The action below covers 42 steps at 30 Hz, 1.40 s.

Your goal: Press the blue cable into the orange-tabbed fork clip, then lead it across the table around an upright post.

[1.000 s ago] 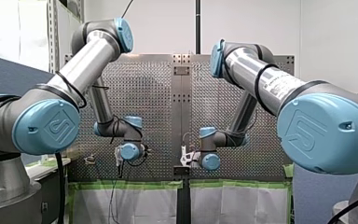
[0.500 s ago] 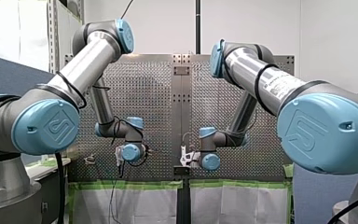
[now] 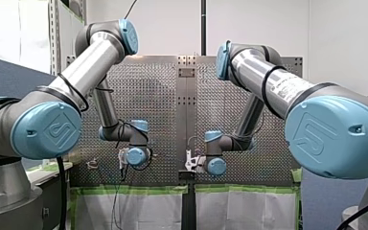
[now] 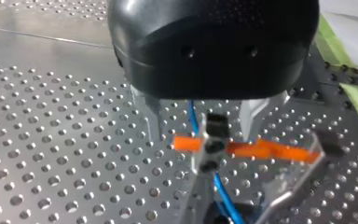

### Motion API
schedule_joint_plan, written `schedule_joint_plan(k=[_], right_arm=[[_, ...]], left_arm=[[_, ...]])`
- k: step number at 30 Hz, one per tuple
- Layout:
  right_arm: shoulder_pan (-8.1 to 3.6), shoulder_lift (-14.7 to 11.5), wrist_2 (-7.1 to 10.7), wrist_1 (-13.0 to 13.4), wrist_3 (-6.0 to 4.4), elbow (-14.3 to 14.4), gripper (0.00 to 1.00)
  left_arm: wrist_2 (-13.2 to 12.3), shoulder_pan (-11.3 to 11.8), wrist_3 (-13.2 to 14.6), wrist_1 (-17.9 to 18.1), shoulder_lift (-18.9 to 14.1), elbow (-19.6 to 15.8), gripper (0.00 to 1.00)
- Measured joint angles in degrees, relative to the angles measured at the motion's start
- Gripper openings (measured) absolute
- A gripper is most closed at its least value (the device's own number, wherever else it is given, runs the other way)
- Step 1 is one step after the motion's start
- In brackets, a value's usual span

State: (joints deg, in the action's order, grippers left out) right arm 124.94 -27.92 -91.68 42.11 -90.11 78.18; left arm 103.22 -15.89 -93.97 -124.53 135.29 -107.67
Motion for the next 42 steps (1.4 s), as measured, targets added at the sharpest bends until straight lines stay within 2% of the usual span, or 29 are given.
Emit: schedule_joint_plan(k=[1, 2, 3, 5, 6, 7, 8, 31, 32, 33, 34, 35, 36, 37, 38, 40, 42], right_arm=[[0.00, 0.02, 0.00, 0.00, 0.00, 0.00, 0.00], [0.00, 0.04, 0.00, 0.00, 0.00, 0.00, 0.00], [0.02, 0.05, 0.00, 0.00, 0.02, 0.00, 0.00], [0.05, 0.07, 0.00, 0.00, 0.05, 0.00, 0.00], [0.04, 0.07, 0.00, 0.00, 0.06, 0.00, 0.00], [0.04, 0.07, 0.00, 0.00, 0.07, 0.00, 0.00], [0.05, 0.08, 0.00, 0.00, 0.07, 0.00, 0.00], [0.04, 0.30, 0.00, 0.09, 0.09, 0.00, 0.00], [0.03, 0.32, 0.00, 0.09, 0.09, 0.00, 0.00], [0.03, 0.32, 0.00, 0.10, 0.08, 0.00, 0.00], [0.04, 0.33, 0.00, 0.12, 0.09, 0.00, 0.00], [0.04, 0.33, 0.00, 0.13, 0.09, 0.00, 0.00], [0.05, 0.34, 0.00, 0.15, 0.09, -0.01, 0.00], [0.06, 0.38, 0.00, 0.14, 0.09, -0.03, 0.00], [0.06, 0.40, 0.00, 0.13, 0.09, -0.06, 0.00], [0.07, 0.41, 0.00, 0.11, 0.08, -0.12, 0.00], [0.07, 0.45, 0.00, 0.10, 0.09, -0.12, 0.00]], left_arm=[[0.04, -0.08, 0.34, 0.07, 0.00, 0.01, 0.51], [0.06, -0.18, 0.63, 0.20, 0.00, 0.01, 0.36], [0.07, -0.31, 0.90, 0.46, 0.00, 0.02, 0.36], [0.10, -0.53, 1.13, 0.80, 0.00, 0.01, 0.17], [0.12, -0.67, 1.22, 0.98, 0.00, 0.00, 0.17], [0.13, -0.77, 1.26, 1.11, 0.00, 0.01, 0.04], [0.14, -0.86, 1.28, 1.22, 0.00, 0.01, 0.00], [1.82, -1.28, 1.40, 1.41, 0.00, 0.01, 0.00], [1.80, -1.28, 1.39, 1.38, 0.00, 0.01, 0.11], [1.79, -1.28, 1.37, 1.29, 0.00, 0.01, 0.11], [1.78, -1.27, 1.35, 1.14, 0.00, 0.01, 0.32], [1.78, -1.26, 1.33, 0.92, 0.00, 0.02, 0.45], [1.80, -1.26, 1.31, 0.54, 0.00, 0.02, 0.45], [1.87, -1.27, 1.29, 0.23, 0.00, 0.05, 0.58], [2.01, -1.27, 1.28, -0.10, 0.00, 0.11, 0.64], [2.64, -1.30, 1.32, -1.03, 0.00, 0.38, 0.68], [3.49, -1.46, 1.46, -2.04, 0.00, 0.88, 0.68]])
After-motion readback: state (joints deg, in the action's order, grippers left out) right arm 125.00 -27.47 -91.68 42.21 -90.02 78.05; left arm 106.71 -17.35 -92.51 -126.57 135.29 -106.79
